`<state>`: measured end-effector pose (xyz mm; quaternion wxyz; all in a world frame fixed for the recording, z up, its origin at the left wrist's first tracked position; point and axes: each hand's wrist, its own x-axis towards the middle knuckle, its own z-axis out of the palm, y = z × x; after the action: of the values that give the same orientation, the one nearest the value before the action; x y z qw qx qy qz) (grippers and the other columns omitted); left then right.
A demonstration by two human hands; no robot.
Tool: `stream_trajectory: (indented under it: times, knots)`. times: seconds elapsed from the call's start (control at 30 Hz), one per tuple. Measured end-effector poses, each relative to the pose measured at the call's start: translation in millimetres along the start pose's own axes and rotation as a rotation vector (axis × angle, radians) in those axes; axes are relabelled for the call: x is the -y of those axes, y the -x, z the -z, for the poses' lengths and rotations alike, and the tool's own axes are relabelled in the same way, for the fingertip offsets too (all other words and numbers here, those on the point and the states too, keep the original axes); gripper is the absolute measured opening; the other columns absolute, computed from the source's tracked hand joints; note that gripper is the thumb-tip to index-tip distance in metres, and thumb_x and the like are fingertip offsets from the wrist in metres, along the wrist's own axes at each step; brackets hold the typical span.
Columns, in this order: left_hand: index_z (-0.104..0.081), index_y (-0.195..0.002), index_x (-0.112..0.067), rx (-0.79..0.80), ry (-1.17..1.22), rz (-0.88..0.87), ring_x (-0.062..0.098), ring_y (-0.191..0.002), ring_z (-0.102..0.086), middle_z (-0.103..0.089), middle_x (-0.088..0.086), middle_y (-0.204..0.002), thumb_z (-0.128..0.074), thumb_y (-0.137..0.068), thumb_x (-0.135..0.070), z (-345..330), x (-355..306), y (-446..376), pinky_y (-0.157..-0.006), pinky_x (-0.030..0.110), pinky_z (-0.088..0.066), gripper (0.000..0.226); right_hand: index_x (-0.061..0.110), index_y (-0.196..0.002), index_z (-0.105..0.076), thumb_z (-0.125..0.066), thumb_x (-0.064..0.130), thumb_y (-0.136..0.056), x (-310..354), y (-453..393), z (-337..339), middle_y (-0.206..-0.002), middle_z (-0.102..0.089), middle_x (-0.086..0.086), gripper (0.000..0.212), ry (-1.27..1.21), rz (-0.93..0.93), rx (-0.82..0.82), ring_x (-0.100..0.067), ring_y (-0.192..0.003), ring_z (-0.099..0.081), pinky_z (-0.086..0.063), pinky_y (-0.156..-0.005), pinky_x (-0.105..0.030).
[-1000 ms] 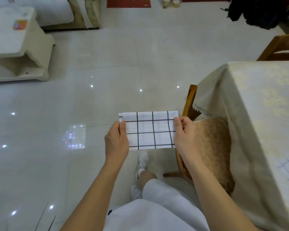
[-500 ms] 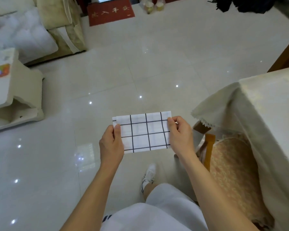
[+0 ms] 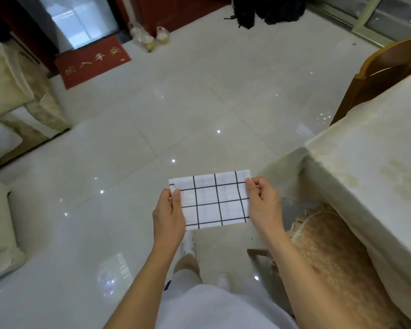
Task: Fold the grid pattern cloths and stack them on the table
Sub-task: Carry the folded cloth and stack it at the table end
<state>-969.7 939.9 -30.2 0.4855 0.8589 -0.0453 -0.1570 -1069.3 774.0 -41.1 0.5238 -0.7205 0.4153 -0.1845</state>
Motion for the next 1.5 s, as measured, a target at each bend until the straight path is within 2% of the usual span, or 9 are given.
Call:
stream_trajectory:
  times: [0.23, 0.4, 0.5, 0.77, 0.87, 1.03, 1.17, 1.3, 1.5]
  knots:
    - [-0.045, -0.078, -0.016, 0.156, -0.03, -0.034, 0.017, -0.062, -0.048, -0.049, 0.0, -0.067, -0.04, -0.104, -0.039, -29, -40, -137, -0.057, 0.054, -0.05, 0.035, 0.014, -0.083, -0.057, -0.049, 0.026, -0.103, 25, -108, -34, -0.059, -0.045, 0.007, 0.025, 0.013, -0.092, -0.127, -0.004, -0.054, -0.041, -0.032, -0.052, -0.018]
    - [-0.043, -0.078, -0.011, 0.243, -0.037, -0.105, 0.013, -0.06, -0.043, -0.048, 0.0, -0.067, -0.039, -0.105, -0.034, -41, -85, -249, -0.056, 0.034, -0.038, 0.036, 0.014, -0.086, -0.059, -0.048, 0.027, -0.104, 64, -198, -68, -0.07, -0.06, -0.003, 0.025, 0.007, -0.138, -0.2, -0.015, -0.064, -0.052, -0.043, -0.06, -0.032]
    - [-0.04, -0.076, -0.014, 0.284, -0.048, -0.13, 0.014, -0.059, -0.041, -0.046, -0.001, -0.066, -0.04, -0.105, -0.034, -51, -108, -307, -0.056, 0.032, -0.036, 0.035, 0.013, -0.087, -0.06, -0.048, 0.027, -0.104, 85, -244, -83, -0.07, -0.06, -0.004, 0.025, 0.008, -0.167, -0.251, -0.012, -0.064, -0.052, -0.042, -0.058, -0.025]
    - [-0.04, -0.076, -0.015, 0.401, -0.093, -0.191, 0.01, -0.058, -0.04, -0.046, -0.003, -0.065, -0.039, -0.105, -0.035, -104, -161, -400, -0.054, 0.026, -0.035, 0.035, 0.017, -0.086, -0.06, -0.047, 0.031, -0.103, 102, -332, -82, -0.073, -0.062, -0.01, 0.025, 0.009, -0.235, -0.387, -0.027, -0.069, -0.058, -0.051, -0.066, -0.045]
    - [-0.041, -0.075, -0.018, 0.442, -0.108, -0.232, 0.01, -0.059, -0.041, -0.048, -0.004, -0.067, -0.039, -0.105, -0.034, -136, -184, -424, -0.052, 0.021, -0.034, 0.034, 0.02, -0.087, -0.06, -0.047, 0.033, -0.103, 100, -365, -69, -0.074, -0.063, -0.009, 0.025, -0.001, -0.271, -0.436, -0.024, -0.07, -0.059, -0.053, -0.069, -0.046]
    - [-0.039, -0.077, -0.012, 0.504, -0.121, -0.278, 0.013, -0.058, -0.038, -0.043, 0.0, -0.064, -0.039, -0.105, -0.037, -204, -228, -465, -0.055, 0.032, -0.035, 0.037, 0.021, -0.089, -0.06, -0.046, 0.034, -0.104, 90, -432, -36, -0.077, -0.066, -0.007, 0.024, -0.041, -0.277, -0.504, -0.026, -0.074, -0.064, -0.056, -0.069, -0.047]
    - [-0.037, -0.075, -0.015, 0.508, -0.136, -0.332, 0.007, -0.054, -0.034, -0.041, -0.002, -0.064, -0.04, -0.105, -0.033, -272, -276, -496, -0.05, 0.021, -0.03, 0.036, 0.016, -0.088, -0.059, -0.046, 0.034, -0.104, 82, -504, 6, -0.067, -0.056, -0.011, 0.028, -0.09, -0.267, -0.522, -0.015, -0.059, -0.049, -0.047, -0.059, -0.037]
    - [-0.042, -0.08, -0.008, 0.512, -0.124, -0.336, 0.014, -0.061, -0.041, -0.047, 0.004, -0.068, -0.04, -0.105, -0.034, -344, -334, -524, -0.058, 0.032, -0.037, 0.036, 0.015, -0.084, -0.057, -0.048, 0.029, -0.104, 87, -582, 68, -0.057, -0.041, 0.005, 0.026, -0.109, -0.239, -0.525, -0.004, -0.049, -0.038, -0.036, -0.051, -0.02]
    - [-0.043, -0.083, -0.003, 0.565, -0.12, -0.392, 0.015, -0.061, -0.039, -0.045, 0.002, -0.067, -0.04, -0.105, -0.032, -446, -413, -544, -0.057, 0.032, -0.036, 0.036, 0.014, -0.088, -0.059, -0.047, 0.03, -0.104, 80, -665, 148, -0.057, -0.04, 0.007, 0.025, -0.12, -0.261, -0.599, -0.004, -0.051, -0.036, -0.037, -0.052, -0.023]
